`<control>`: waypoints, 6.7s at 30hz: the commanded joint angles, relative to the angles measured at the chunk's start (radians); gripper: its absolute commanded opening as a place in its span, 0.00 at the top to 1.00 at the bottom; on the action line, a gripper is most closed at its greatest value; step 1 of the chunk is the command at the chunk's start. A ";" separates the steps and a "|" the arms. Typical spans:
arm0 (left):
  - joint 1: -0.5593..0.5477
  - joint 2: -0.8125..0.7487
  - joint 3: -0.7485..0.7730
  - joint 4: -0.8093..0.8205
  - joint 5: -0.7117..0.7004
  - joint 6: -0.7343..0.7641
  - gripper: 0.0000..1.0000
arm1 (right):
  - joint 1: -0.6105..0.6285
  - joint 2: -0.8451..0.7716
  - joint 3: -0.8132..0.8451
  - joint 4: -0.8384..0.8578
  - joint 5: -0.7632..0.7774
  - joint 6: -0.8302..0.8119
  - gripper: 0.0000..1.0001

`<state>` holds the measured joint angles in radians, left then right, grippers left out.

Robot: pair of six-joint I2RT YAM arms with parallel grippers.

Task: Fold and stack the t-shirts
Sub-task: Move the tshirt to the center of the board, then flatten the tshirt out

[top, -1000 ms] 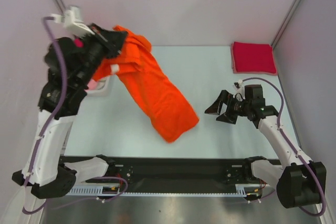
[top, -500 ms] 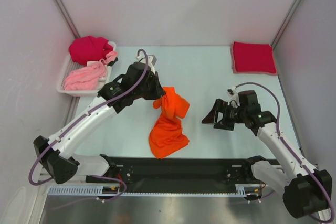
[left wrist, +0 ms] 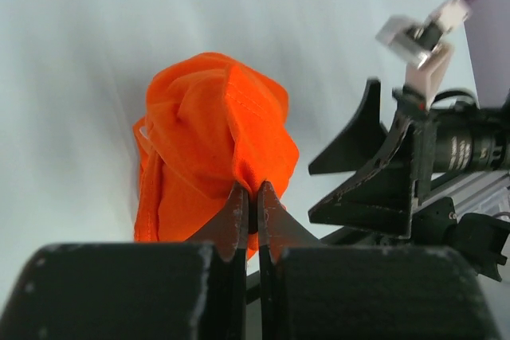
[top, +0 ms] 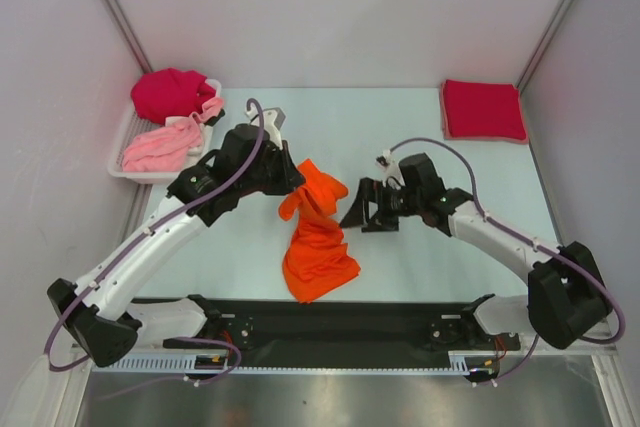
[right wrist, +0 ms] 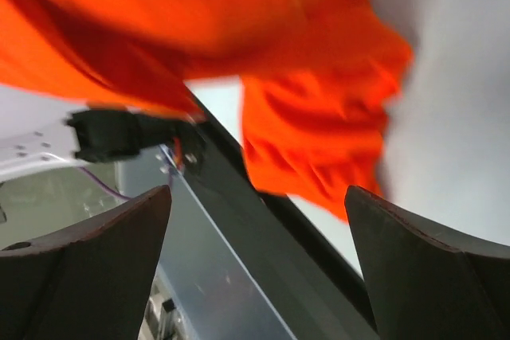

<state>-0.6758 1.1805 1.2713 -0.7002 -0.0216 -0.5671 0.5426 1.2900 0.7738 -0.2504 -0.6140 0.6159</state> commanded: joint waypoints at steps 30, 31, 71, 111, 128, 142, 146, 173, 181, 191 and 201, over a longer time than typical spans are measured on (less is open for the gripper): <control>0.048 -0.127 -0.033 0.079 0.170 0.050 0.88 | -0.085 0.270 0.277 0.437 -0.285 0.118 1.00; 0.051 -0.128 -0.033 0.080 0.170 0.046 0.85 | -0.108 0.211 0.275 0.397 -0.261 0.096 1.00; 0.264 -0.211 0.025 0.075 0.375 -0.076 0.23 | -0.129 -0.065 0.632 -0.197 -0.204 -0.118 1.00; 0.328 0.577 -0.193 0.275 0.314 0.075 0.55 | -0.023 -0.106 -0.007 -0.371 0.224 -0.087 0.22; 0.294 0.682 -0.171 0.249 0.304 0.102 0.87 | -0.020 0.035 0.013 -0.273 0.197 -0.064 0.26; 0.332 0.205 -0.199 0.153 0.148 0.225 1.00 | -0.073 0.177 0.166 -0.436 0.355 -0.224 0.78; 0.358 0.003 -0.129 0.067 0.051 0.214 1.00 | -0.073 0.170 0.280 -0.576 0.434 -0.304 0.80; 0.361 -0.156 0.129 0.011 0.060 0.093 1.00 | 0.105 -0.037 0.068 -0.480 0.479 -0.116 0.37; 0.361 -0.165 0.189 -0.012 0.052 0.093 1.00 | 0.079 0.098 0.094 -0.429 0.473 -0.116 0.46; 0.361 -0.251 0.134 -0.073 -0.112 0.136 1.00 | 0.010 0.166 0.327 -0.768 0.683 -0.241 1.00; 0.361 -0.323 0.088 -0.041 -0.097 0.124 1.00 | -0.125 0.267 0.432 -0.834 0.487 -0.391 1.00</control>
<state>-0.3218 0.8913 1.3369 -0.7876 -0.0891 -0.4519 0.3973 1.6028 1.1866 -1.0077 -0.0738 0.2634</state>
